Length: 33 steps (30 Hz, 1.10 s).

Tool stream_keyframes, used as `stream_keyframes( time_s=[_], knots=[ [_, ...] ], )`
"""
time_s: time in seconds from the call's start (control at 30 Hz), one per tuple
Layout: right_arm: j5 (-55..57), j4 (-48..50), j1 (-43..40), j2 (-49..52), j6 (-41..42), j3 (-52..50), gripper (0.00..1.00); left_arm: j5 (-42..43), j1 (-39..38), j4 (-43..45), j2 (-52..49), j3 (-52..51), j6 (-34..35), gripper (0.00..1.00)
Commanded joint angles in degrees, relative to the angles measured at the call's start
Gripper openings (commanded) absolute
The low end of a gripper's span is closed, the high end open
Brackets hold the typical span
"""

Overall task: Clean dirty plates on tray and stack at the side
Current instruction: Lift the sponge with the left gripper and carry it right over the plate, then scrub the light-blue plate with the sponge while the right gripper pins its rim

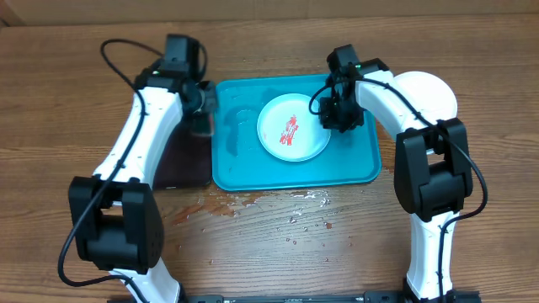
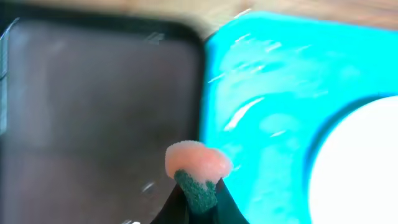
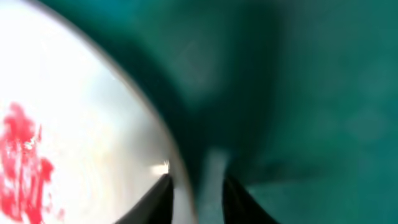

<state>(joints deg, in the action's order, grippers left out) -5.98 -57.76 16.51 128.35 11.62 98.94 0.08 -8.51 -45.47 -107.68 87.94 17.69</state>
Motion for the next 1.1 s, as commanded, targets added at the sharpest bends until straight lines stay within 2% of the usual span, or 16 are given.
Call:
stream_keyframes(
  time_s=[0.0,0.07,0.5,0.8,1.07],
  knots=[
    [0.0,0.6,1.0,1.1,0.7,-0.4,0.14,5.0,-3.3,2.8,0.6,1.9,0.6,0.04],
    [0.0,0.9,1.1,1.1,2.0,-0.4,0.04,5.8,-4.9,4.7,0.0,1.9,1.6,0.05],
    [-2.7,4.1,1.1,1.1,13.8,-0.3,0.04,7.5,-11.6,11.3,-7.8,1.8,10.7,0.04],
    [-4.9,5.0,1.2,1.1,13.7,-0.4,0.04,8.7,-15.3,19.6,-12.7,1.8,11.6,0.04],
    [-4.8,4.4,1.5,1.1,13.5,-0.4,0.04,10.4,-15.5,22.8,-16.7,1.8,15.4,0.04]
  ],
)
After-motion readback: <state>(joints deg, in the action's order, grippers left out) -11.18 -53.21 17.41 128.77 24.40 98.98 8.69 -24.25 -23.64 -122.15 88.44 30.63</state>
